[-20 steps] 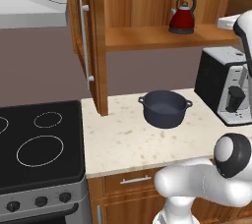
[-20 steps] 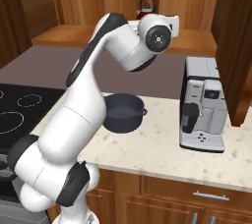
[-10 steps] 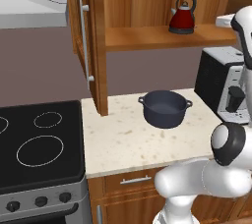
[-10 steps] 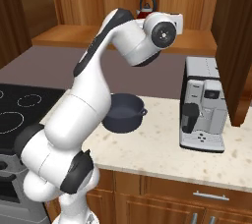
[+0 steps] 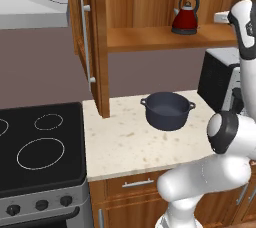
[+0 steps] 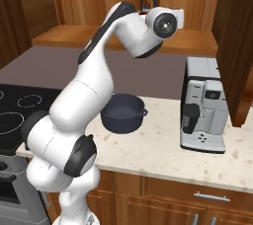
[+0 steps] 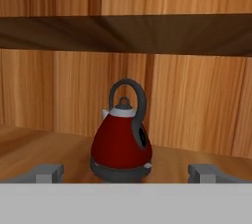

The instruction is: Pick the kettle from the cabinet and place it on a stove burner. Then pick the pot from the counter and place it on another stove burner. Finally, turn both burners on.

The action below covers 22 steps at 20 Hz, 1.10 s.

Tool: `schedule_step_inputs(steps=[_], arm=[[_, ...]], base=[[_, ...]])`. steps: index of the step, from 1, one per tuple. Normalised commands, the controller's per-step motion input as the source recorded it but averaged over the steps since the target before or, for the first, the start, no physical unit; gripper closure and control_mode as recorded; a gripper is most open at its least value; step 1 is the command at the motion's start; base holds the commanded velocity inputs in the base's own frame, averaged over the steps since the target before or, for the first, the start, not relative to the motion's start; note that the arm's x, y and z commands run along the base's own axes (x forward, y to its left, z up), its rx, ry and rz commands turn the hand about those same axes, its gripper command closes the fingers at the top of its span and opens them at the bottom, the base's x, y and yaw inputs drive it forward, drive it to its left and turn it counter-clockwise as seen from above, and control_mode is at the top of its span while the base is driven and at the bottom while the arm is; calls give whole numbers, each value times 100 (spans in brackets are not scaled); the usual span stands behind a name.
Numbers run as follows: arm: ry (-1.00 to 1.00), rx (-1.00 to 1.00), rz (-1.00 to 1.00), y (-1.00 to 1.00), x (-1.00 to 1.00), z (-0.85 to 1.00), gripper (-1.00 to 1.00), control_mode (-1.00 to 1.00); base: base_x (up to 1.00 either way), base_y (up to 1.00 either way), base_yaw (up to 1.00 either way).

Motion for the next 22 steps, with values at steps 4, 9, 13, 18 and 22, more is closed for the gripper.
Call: schedule_step_inputs(steps=[4,9,13,18,22], arm=[[0,0,0,-1,34,6,-100,-100],[0,0,0,-2,34,0,-100,-100],[0,0,0,-1,32,0,-100,-100],[0,0,0,0,29,3,-100,-100],[0,0,0,0,28,0,-100,-100]], base=[[0,0,0],[0,0,0],[0,0,0],[0,0,0],[0,0,0]])
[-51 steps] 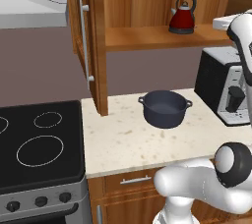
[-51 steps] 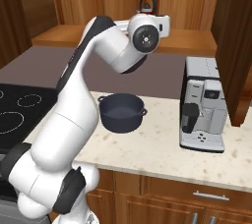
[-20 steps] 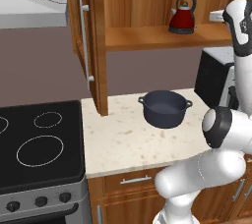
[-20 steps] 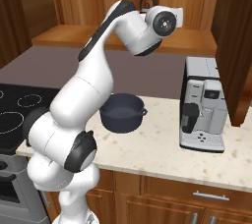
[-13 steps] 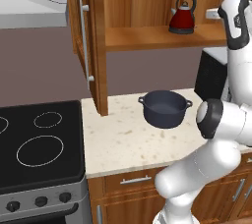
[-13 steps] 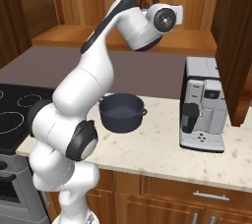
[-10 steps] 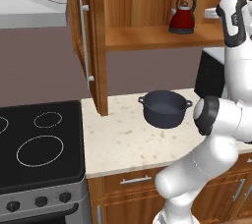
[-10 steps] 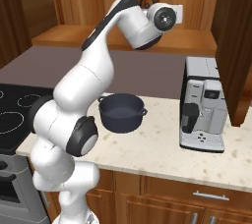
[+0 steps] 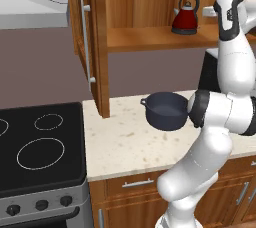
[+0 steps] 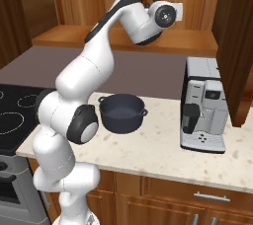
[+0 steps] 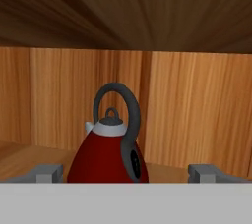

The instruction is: Pick the kettle from the cabinet and place it on a stove burner. Then pick the pot from the counter and place it on another stove burner. Finally, turn both burners on.

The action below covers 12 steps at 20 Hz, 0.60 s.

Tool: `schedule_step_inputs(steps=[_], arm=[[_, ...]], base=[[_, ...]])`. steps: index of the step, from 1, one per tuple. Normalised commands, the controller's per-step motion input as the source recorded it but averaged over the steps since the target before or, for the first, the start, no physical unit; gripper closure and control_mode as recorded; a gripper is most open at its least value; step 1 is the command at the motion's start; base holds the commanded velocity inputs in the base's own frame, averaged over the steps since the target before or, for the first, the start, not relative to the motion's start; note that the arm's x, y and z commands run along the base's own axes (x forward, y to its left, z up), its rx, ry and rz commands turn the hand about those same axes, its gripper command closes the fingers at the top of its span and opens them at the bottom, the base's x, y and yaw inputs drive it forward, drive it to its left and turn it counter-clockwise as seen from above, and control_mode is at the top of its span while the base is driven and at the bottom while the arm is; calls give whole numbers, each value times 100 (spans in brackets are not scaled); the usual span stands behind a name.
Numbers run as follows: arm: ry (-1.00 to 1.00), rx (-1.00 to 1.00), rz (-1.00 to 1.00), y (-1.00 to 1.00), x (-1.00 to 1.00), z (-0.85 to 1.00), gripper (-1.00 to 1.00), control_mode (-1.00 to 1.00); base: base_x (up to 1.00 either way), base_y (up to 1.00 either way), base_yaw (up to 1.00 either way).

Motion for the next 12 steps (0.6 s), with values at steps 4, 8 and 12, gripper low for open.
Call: schedule_step_inputs(steps=[4,8,12], arm=[[-3,0,0,0,20,0,-100,-100],[-6,0,0,0,21,0,-100,-100],[-4,0,1,0,23,0,-100,-100]], base=[[0,0,0],[0,0,0],[0,0,0]])
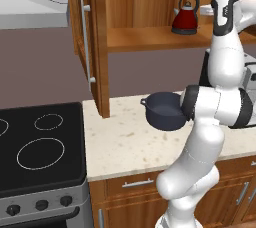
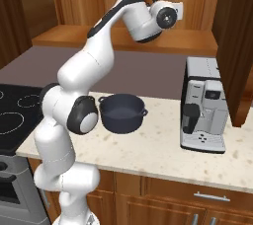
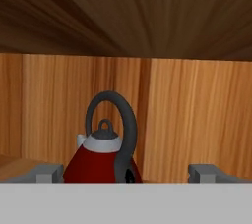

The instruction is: Pick the kettle from the cabinet and place it on a stove burner. Then pick the pot from the counter and place it on another stove burner. Finally, turn both burners on.

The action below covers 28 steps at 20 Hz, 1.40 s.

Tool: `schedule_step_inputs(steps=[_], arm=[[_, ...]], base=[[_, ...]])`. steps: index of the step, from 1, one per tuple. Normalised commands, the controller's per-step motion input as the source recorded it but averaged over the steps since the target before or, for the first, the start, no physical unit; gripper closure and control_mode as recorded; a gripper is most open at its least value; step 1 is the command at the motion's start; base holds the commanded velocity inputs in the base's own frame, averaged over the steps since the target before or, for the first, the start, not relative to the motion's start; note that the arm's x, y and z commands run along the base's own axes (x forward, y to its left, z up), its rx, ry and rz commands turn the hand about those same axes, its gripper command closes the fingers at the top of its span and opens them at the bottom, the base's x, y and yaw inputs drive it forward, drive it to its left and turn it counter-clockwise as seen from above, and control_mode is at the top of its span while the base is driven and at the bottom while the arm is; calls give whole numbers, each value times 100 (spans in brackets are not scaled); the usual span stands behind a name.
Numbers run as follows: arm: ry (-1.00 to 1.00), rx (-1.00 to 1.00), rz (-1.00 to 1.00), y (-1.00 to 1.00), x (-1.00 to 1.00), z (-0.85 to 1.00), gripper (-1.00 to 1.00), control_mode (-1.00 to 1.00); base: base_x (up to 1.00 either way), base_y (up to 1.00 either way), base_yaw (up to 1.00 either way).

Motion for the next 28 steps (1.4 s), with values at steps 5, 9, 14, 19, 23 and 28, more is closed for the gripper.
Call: schedule_step_inputs(steps=[5,9,14,19,23,28], arm=[[-3,0,1,0,21,0,-100,-100],[-4,0,1,2,17,0,-100,-100],[-3,0,1,1,17,0,-100,-100],[-3,0,2,1,14,0,-100,-100],[-1,0,2,8,13,0,-100,-100],[-1,0,3,8,11,0,-100,-100]], base=[[0,0,0],[0,0,0],[0,0,0],[0,0,0],[0,0,0],[0,0,0]])
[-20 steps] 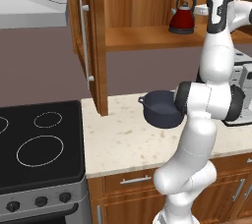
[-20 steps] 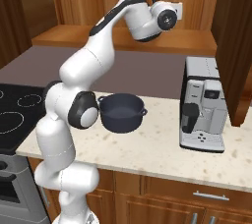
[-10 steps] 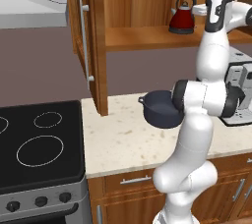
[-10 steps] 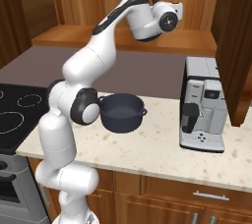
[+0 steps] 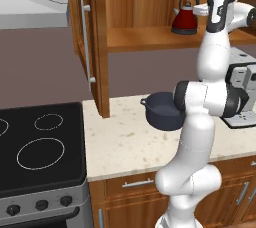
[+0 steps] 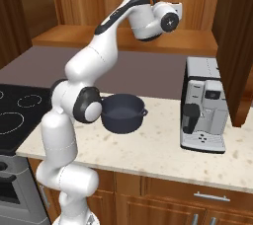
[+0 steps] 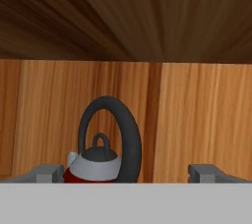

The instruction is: Pick the kettle from the cabinet and place it on a stove burner. Then pick the pot from the counter and place it on another stove burner. Finally, turn both burners on.

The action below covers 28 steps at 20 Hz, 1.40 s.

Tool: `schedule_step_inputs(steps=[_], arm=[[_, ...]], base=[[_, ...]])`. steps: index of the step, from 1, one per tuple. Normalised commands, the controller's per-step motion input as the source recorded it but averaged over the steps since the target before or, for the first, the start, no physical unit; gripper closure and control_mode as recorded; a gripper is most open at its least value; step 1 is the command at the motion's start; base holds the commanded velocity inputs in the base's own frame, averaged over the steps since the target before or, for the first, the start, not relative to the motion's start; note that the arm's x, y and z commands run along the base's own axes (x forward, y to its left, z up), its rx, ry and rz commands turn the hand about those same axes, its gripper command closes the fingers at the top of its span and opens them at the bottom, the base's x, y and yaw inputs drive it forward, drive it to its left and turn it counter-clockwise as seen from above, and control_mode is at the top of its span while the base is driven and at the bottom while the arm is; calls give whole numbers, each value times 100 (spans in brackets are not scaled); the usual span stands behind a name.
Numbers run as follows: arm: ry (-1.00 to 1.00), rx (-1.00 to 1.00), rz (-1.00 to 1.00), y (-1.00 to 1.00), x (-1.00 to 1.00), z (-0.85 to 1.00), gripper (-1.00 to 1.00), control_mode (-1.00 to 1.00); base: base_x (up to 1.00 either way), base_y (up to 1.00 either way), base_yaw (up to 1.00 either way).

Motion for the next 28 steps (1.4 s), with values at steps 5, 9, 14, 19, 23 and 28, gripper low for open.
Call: schedule_step_inputs(steps=[5,9,14,19,23,28], arm=[[-3,0,3,2,11,0,-100,-100],[-3,0,4,0,10,0,-100,-100],[-2,0,5,0,7,0,-100,-100],[-1,0,4,0,5,0,-100,-100],[-1,0,4,0,5,0,-100,-100],[-1,0,4,0,10,0,-100,-100]], base=[[0,0,0],[0,0,0],[0,0,0],[0,0,0],[0,0,0],[0,0,0]])
